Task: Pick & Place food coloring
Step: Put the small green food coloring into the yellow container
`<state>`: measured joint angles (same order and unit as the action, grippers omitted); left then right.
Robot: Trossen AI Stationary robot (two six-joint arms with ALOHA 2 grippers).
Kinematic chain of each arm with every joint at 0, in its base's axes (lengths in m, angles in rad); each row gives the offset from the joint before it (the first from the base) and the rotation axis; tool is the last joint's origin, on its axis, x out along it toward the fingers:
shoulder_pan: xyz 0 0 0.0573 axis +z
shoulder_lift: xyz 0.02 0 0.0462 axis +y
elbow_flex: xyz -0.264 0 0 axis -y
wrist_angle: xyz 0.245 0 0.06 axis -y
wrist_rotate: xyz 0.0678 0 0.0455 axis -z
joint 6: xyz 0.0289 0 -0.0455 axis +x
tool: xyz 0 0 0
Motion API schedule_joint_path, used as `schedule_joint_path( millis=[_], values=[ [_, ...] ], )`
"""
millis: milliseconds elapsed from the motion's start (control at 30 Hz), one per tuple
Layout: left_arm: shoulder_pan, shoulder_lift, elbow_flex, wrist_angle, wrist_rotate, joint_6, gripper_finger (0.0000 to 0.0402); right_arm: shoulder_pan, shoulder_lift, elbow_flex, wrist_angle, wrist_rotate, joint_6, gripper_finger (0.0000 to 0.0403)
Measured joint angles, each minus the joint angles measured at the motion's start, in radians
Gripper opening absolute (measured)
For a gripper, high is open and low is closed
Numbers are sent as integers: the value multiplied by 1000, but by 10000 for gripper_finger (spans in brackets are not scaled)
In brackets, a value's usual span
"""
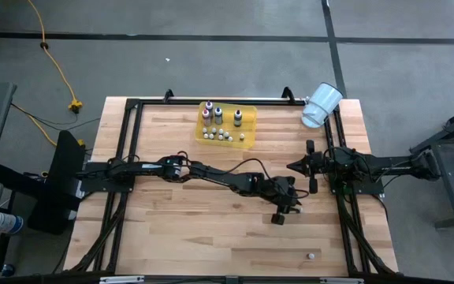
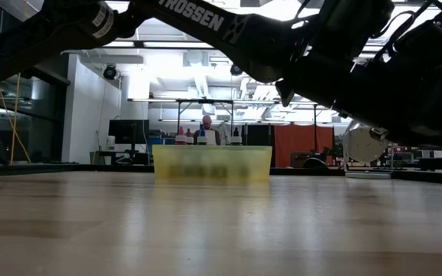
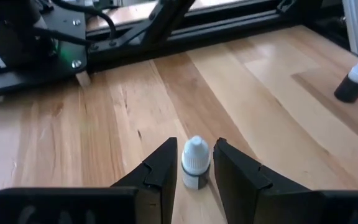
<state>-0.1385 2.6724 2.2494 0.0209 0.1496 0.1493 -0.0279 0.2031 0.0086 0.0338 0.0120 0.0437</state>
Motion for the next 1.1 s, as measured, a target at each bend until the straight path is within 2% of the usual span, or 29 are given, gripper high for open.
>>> schedule_joint_path(
  millis=[167,400,533,767,1100],
  values=[
    [-7,22,2,67,-3,-34,105,0,0,0,0,0,0,0],
    [-27,40,2,107,-78,-105,181,0,0,0,0,0,0,0],
    [-27,43,0,104,-71,-104,209,0,0,0,0,0,0,0],
    [-32,55,2,121,-48,-24,213,0,0,0,0,0,0,0],
    [-32,61,0,134,-43,10,213,0,0,0,0,0,0,0]
  ],
)
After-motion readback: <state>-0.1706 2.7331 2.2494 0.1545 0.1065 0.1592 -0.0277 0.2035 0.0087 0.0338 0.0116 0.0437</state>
